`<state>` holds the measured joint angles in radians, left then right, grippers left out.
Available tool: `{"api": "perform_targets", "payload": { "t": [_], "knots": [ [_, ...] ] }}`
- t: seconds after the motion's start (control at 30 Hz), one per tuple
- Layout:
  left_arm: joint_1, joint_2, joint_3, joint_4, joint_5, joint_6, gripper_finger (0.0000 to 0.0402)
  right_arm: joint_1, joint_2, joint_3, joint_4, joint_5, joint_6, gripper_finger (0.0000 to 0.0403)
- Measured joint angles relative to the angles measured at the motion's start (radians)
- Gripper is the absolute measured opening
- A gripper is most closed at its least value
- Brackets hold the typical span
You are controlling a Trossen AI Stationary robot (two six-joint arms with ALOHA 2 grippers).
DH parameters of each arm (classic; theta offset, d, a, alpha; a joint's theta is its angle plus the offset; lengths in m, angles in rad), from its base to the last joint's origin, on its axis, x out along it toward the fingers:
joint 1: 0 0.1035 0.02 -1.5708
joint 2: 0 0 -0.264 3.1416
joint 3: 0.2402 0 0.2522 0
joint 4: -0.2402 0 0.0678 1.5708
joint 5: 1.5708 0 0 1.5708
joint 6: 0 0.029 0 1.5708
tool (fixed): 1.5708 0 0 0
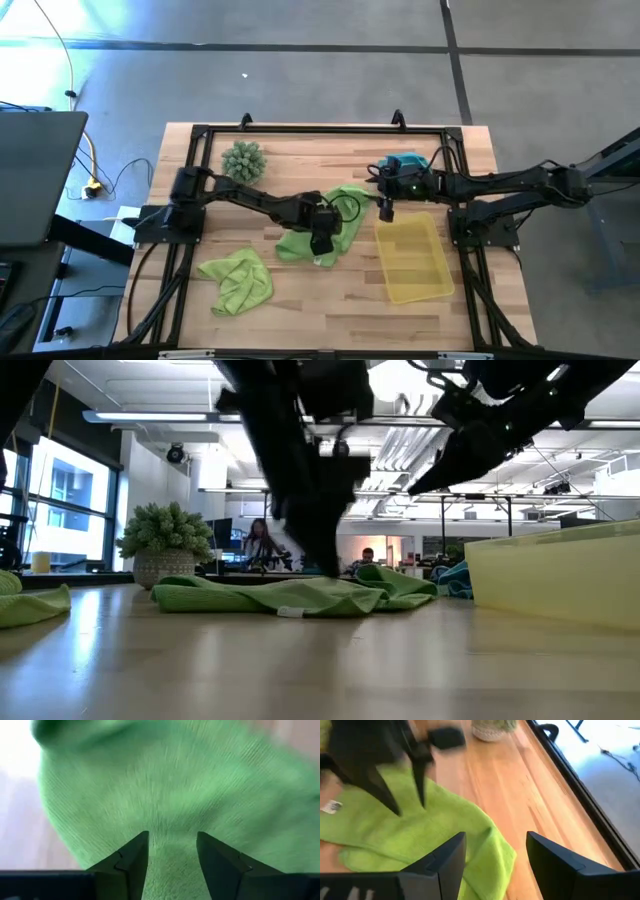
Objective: Roll microfiber towels into tight, uniform cylinder then place into a basket
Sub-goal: Fold the green cloth
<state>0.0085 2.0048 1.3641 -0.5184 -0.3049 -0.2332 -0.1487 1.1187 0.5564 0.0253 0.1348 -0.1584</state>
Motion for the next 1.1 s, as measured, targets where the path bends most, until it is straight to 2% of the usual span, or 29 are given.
{"api": "perform_targets", "payload": {
  "t": [0.1,0.3,0.53,0.8,1.1],
  "knots": [
    [-0.01,-0.047,0.005,0.01,0.041,-0.038,0.0144,-0.027,0.012,0.0,0.0,0.001,0.071,0.0199],
    [-0.051,-0.046,0.004,0.015,0.083,-0.094,0.0138,-0.056,0.104,0.0,-0.003,0.003,0.21,0.0199],
    [-0.139,-0.019,0.003,0.037,0.085,-0.105,0.0152,-0.034,0.226,0.0,0.002,-0.01,0.211,0.0199],
    [-0.235,0.0,0.004,0.098,0.088,-0.096,0.0189,0.026,0.322,0.001,0.023,-0.075,0.153,0.0199],
    [-0.266,0.034,0.003,0.138,0.046,-0.018,0.0215,0.045,0.34,0.003,0.051,-0.078,0.133,0.0199]
  ]
}}
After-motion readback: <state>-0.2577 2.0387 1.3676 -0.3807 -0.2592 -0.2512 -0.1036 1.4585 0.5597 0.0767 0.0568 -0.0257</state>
